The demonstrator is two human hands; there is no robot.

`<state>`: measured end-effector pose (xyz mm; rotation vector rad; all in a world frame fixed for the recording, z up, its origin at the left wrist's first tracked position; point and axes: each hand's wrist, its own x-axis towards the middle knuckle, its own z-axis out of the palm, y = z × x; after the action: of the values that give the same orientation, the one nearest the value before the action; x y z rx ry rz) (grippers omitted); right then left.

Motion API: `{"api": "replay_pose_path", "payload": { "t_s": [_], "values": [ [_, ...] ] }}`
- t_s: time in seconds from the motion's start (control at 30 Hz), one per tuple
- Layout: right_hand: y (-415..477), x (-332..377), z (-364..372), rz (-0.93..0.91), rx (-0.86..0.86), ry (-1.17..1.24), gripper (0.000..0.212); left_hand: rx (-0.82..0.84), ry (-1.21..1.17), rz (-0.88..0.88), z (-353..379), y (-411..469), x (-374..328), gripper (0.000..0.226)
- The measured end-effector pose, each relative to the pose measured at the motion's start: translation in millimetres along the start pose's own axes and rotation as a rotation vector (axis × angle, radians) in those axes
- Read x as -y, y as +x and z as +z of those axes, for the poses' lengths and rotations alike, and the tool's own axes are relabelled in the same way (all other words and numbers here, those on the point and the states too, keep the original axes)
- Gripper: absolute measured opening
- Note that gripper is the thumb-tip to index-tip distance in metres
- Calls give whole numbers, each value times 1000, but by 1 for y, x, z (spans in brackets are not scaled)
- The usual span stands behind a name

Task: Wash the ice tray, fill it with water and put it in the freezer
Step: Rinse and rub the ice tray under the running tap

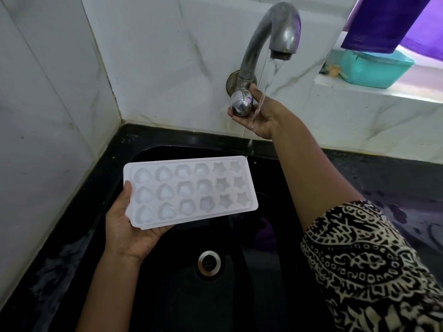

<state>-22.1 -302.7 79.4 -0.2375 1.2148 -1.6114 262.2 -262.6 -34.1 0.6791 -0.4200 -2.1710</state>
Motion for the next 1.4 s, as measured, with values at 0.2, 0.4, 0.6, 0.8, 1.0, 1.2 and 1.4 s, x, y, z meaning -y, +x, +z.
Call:
{"api": "replay_pose_path", "payload": {
  "t_s": [0.2,0.4,0.6,0.8,1.0,1.2,1.4],
  "values": [
    [-53,-23,-27,-299,-291,-545,51,4,-12,-6,-1,0,-1,50],
    [-95,-116,-58,-501,-210,-1137,20,111,-50,-50,-16,3,-11,50],
    [-84,-136,-53,-493,-187,-1379,51,111,35,-42,-13,2,-4,47],
    [-82,-137,-61,-571,-244,-1406,49,166,-69,-105,-24,10,-3,48],
    [-76,-131,-56,-523,-174,-1453,49,249,-90,-220,-38,12,2,68],
    [-79,-120,-58,-578,-171,-1488,47,79,30,-21,-33,13,-6,56],
    [-78,-125,-58,-594,-122,-1485,58,-31,189,97,0,4,8,58]
  ]
}}
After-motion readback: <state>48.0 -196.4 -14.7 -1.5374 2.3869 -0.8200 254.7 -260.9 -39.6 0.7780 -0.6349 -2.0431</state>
